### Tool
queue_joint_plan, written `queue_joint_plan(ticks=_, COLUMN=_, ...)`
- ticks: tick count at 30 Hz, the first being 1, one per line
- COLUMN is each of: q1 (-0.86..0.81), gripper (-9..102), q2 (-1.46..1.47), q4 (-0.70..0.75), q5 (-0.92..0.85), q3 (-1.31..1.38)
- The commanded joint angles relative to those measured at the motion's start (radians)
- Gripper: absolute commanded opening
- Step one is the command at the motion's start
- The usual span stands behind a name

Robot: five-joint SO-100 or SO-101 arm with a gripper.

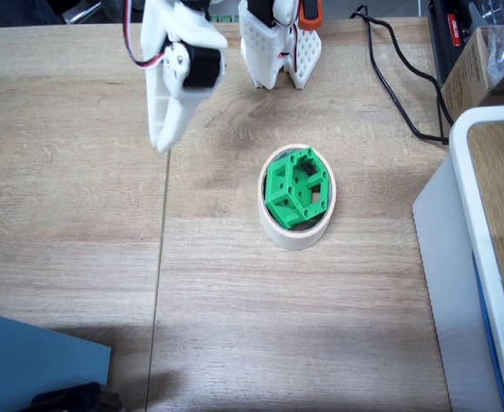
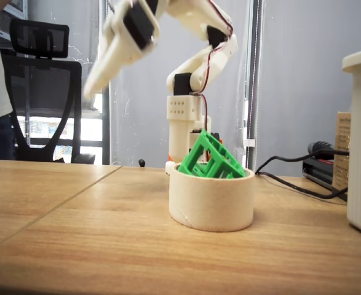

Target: Grasp a component and put it in the bin.

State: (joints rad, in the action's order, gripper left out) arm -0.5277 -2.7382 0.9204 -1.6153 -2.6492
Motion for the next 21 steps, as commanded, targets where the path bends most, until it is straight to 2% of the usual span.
queue_joint_plan(ticks=1, q1=0.006, gripper=0, q2=-0.133, q4=-0.02, q5=-0.048, q3=-0.109)
queue_joint_plan(ticks=14, q1=0.0, gripper=0, q2=-0.443, q4=-0.02, q5=-0.052, q3=-0.417)
queue_joint_plan(ticks=21, q1=-0.006, gripper=0, q2=-0.509, q4=-0.02, q5=-0.049, q3=-0.46)
